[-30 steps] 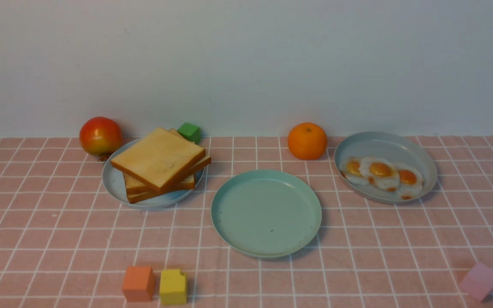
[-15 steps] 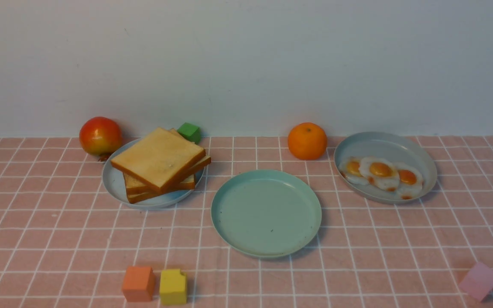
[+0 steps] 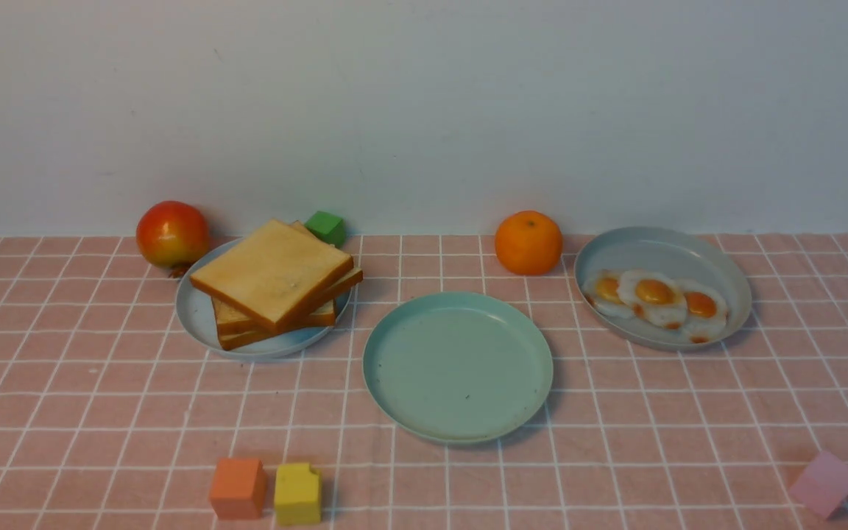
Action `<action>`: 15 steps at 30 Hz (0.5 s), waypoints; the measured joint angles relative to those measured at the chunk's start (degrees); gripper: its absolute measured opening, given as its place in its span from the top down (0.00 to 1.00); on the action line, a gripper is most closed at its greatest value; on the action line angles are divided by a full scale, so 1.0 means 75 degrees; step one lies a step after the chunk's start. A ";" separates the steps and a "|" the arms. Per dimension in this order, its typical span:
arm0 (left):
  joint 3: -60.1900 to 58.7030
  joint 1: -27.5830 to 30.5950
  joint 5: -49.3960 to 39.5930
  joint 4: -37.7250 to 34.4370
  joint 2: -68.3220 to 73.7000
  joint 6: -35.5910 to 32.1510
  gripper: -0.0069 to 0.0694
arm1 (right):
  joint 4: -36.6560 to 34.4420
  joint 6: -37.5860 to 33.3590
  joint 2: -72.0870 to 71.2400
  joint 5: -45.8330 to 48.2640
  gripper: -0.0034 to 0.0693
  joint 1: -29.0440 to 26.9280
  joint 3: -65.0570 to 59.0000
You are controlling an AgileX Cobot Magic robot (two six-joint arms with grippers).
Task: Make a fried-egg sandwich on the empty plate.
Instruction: Use the left arm to grab a slice of bread
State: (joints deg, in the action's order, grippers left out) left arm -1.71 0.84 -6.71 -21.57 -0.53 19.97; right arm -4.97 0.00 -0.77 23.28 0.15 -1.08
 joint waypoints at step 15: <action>0.1852 0.0000 -0.2143 -0.2225 0.1121 -0.0245 0.89 | 0.1125 -0.0683 0.0000 -0.0063 0.62 0.0000 -0.0006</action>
State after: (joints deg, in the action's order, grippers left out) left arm 12.18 0.84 -22.78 -38.26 7.88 18.13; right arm 3.46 -5.12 -0.77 22.81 0.15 -1.13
